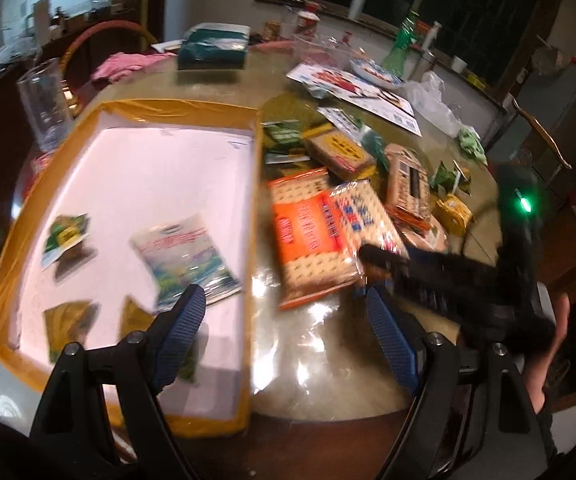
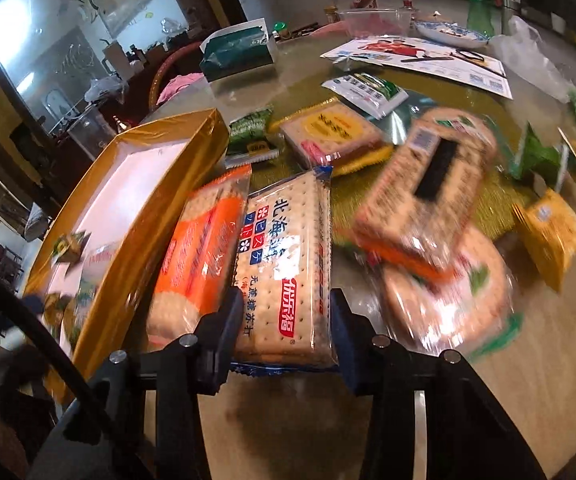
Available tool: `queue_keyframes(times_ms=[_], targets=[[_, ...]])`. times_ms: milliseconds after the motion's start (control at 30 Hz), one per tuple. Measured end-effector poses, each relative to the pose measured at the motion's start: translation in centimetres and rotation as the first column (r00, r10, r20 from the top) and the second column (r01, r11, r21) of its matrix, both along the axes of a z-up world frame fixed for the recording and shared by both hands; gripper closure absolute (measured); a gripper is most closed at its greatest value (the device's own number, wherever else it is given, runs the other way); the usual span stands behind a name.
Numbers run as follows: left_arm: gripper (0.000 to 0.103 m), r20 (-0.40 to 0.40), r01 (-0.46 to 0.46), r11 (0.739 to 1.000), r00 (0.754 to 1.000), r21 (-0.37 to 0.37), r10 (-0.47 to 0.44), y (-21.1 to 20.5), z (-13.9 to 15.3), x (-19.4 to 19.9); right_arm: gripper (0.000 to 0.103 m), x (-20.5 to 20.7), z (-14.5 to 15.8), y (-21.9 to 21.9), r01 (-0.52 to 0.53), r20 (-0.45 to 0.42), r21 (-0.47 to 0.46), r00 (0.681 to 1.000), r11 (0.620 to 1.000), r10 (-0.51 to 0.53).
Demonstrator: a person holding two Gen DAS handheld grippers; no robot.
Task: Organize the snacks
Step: 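Grasp the orange cracker pack with the left tool while the right grasps a blue-white cracker pack, then carry both cracker packs over the tray and lower them inside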
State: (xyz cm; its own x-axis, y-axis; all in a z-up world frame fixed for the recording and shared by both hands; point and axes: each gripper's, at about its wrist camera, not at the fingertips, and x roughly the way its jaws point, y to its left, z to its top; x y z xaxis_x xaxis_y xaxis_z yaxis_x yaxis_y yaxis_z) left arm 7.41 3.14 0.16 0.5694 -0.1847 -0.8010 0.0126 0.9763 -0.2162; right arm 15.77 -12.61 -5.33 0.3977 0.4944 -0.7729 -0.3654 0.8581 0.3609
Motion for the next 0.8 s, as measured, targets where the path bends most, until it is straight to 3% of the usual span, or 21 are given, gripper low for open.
queue_keyframes(times_ms=[133,233,400,533,700,800], targets=[[0.02,-0.031,0.065,0.996,0.997,0.056,-0.064,-2.4,-1.0,2.2,0.06,-2.4,-0.3,-2.5,0.009,-0.024,0.044,1.0,0.999,-0.007],[0.02,-0.099,0.083,0.99,0.993,0.117,-0.071,-4.0,-2.3,4.5,0.06,-4.6,-0.6,-5.0,0.044,-0.023,0.061,0.999,0.997,-0.042],[0.02,-0.147,0.093,0.983,0.987,0.159,-0.069,-5.4,-4.1,7.8,0.06,-6.5,-0.8,-7.1,0.045,-0.014,0.084,0.999,0.995,-0.044],[0.034,-0.193,0.085,0.966,0.981,0.244,-0.037,-6.0,-5.7,9.7,0.06,-6.5,-0.6,-6.7,0.032,0.004,0.079,0.999,0.996,-0.033],[0.04,-0.178,0.089,0.958,0.983,0.272,-0.04,-6.2,-5.9,8.2,0.057,-7.0,-0.6,-6.5,0.033,0.029,0.063,0.999,0.997,-0.035],[0.04,-0.195,0.155,0.955,0.975,0.253,-0.107,-6.5,-6.0,5.2,0.047,-7.6,-0.2,-6.3,0.012,0.066,0.027,0.998,1.0,-0.014]])
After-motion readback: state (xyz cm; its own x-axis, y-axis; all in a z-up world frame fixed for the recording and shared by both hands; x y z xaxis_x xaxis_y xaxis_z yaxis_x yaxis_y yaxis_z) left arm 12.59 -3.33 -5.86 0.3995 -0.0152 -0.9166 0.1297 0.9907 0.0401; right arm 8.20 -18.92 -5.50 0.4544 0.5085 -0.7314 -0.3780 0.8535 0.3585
